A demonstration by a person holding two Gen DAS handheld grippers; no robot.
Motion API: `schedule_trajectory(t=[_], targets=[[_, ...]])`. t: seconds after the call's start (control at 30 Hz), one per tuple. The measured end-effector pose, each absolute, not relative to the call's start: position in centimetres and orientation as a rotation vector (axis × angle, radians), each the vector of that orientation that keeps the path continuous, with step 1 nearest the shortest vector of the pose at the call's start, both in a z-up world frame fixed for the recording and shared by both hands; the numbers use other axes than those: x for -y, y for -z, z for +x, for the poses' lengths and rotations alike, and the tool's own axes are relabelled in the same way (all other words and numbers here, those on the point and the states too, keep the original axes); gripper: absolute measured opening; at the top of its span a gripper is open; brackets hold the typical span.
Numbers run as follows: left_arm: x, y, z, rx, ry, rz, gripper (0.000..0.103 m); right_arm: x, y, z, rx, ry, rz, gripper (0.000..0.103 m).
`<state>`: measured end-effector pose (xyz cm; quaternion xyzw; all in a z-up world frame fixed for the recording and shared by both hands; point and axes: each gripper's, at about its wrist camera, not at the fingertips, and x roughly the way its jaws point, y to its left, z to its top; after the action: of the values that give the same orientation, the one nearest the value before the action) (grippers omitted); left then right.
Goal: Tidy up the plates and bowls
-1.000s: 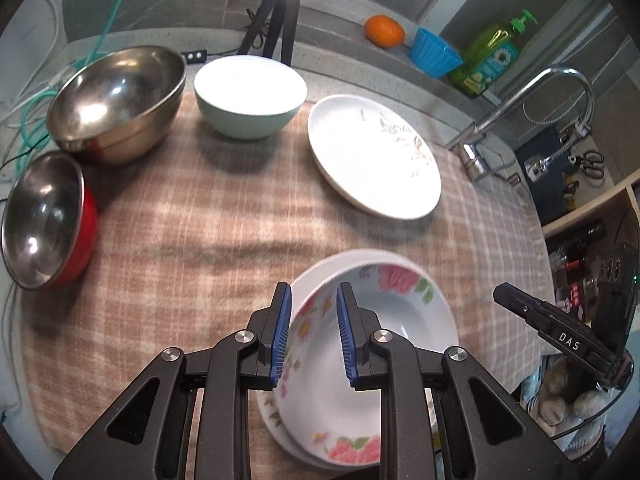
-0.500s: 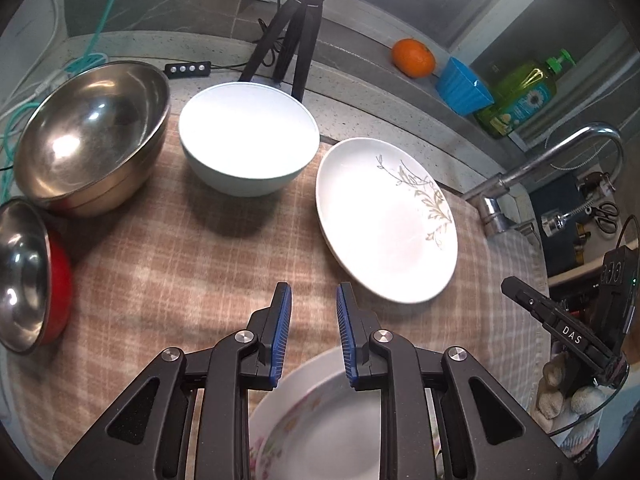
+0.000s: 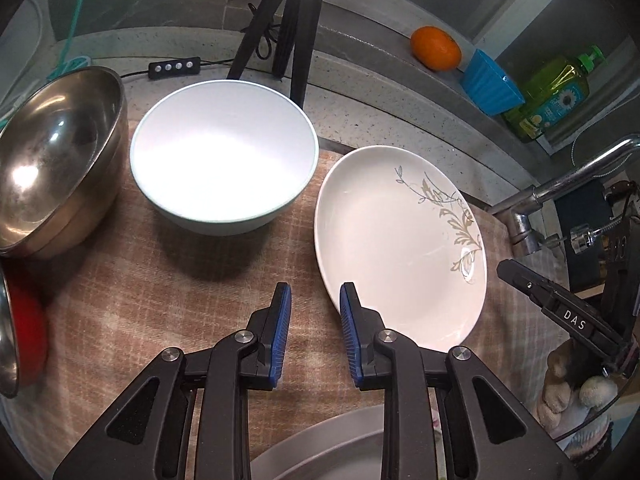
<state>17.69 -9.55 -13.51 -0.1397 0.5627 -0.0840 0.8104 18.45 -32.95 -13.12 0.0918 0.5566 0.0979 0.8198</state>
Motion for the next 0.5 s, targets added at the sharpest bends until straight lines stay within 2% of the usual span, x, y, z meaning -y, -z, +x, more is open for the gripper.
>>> schedule_trajectory(t=[0.5], targets=[[10.5,14.7,19.5,-1.212,0.169,-0.254,0.023,32.5,15.6,21.1,-1.218,-0.228,0.196,0.021]])
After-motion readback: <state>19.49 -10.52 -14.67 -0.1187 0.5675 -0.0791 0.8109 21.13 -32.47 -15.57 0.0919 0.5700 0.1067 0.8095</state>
